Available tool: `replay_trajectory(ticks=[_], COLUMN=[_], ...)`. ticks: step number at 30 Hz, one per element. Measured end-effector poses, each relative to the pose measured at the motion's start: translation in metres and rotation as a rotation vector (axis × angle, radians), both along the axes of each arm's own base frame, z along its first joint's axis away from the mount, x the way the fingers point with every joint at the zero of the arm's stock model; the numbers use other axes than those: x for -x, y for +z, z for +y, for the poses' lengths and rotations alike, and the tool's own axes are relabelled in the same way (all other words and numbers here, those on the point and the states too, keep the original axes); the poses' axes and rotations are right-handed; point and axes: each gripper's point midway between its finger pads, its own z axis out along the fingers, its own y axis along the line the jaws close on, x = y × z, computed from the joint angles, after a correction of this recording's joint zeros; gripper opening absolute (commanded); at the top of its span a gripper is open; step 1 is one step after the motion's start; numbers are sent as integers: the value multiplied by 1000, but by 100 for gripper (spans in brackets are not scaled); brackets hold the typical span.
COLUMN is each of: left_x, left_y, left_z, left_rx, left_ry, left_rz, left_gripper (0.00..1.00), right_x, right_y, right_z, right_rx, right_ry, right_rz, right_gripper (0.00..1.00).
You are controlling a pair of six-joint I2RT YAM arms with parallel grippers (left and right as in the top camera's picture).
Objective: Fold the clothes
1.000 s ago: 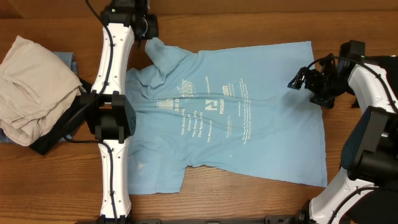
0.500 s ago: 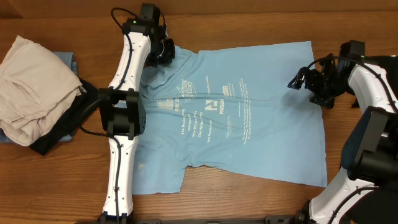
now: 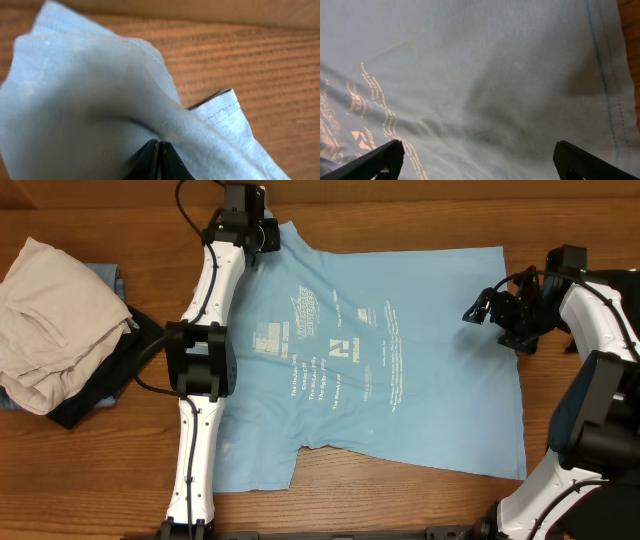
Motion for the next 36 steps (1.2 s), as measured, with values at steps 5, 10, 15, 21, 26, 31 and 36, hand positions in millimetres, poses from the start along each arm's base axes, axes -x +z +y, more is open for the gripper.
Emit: replay_trajectory(ticks=[5,10,15,21,26,31,36], left_x=[-7,1,58,101,113,112,112], left_y=[19,109,118,66,1,-5,-4], left_z=[6,22,43,94,133,133,139], left_rx=[-21,-49,-102,-127,-77,-72,-91], left_ry=[-24,1,63,187,261,259,270], left_rz=[-37,-116,99,374,516,507,502], left_gripper=[83,73,4,4,4,4,8], right_x=[0,0,0,0,0,0,0], right_y=[0,0,0,0,0,0,0], right_z=[0,0,0,0,0,0,0], right_rx=[0,0,0,0,0,0,0], right_ry=[0,-1,0,0,0,0,0], right_rz=[0,0,0,0,-1,0,0], right_gripper=[100,100,100,100,100,100,100])
